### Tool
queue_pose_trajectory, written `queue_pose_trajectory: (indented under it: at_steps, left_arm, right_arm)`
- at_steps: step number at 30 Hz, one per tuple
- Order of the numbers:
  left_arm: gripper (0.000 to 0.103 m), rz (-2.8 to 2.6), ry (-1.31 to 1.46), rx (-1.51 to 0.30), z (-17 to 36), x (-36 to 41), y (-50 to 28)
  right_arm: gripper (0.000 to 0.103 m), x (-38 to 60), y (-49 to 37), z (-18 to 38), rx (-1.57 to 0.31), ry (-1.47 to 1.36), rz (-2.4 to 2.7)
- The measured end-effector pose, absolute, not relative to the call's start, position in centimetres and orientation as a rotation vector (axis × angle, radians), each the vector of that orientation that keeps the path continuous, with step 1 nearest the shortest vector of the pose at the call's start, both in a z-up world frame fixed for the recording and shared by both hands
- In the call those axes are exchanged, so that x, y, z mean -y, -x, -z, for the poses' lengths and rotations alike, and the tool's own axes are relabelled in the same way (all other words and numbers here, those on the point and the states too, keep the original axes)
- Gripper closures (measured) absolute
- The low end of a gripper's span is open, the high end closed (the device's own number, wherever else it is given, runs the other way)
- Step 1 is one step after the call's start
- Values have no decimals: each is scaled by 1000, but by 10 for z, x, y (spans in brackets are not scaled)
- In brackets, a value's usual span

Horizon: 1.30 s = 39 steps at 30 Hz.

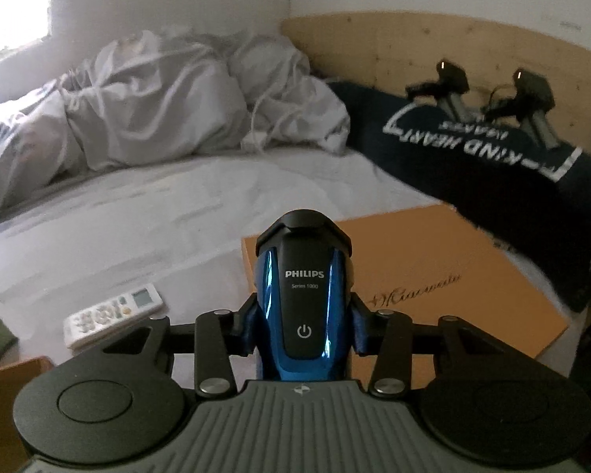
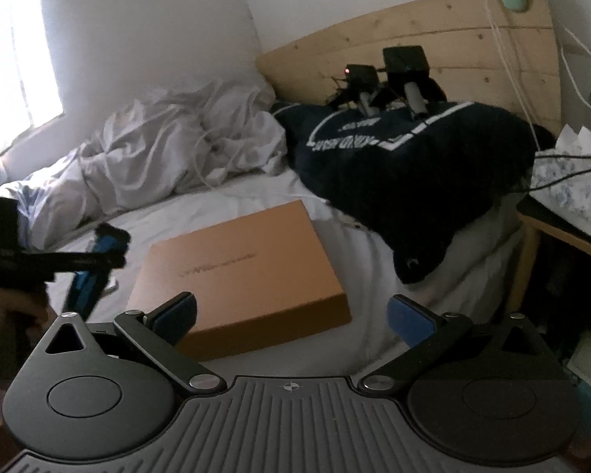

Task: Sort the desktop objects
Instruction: 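Lift the blue shaver with the left gripper and carry it over the box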

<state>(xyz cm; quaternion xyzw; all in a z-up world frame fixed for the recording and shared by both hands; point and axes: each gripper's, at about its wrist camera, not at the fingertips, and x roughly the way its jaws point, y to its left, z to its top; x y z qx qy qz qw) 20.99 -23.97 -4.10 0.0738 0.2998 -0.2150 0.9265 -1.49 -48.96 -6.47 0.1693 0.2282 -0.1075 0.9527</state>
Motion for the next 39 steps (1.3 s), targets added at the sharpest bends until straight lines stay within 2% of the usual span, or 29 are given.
queue_pose_trajectory:
  at_steps: [12, 18, 39]
  left_arm:
    - [58, 379, -65, -460, -34, 179, -155]
    - [58, 325, -47, -424, -55, 150, -129]
    - [58, 113, 34, -507, -23, 31, -61]
  right_arm:
    - [0, 471, 18, 51, -433, -296, 157]
    - [0, 452, 23, 41, -410, -267, 98]
    - [0, 352, 11, 26, -395, -114, -136]
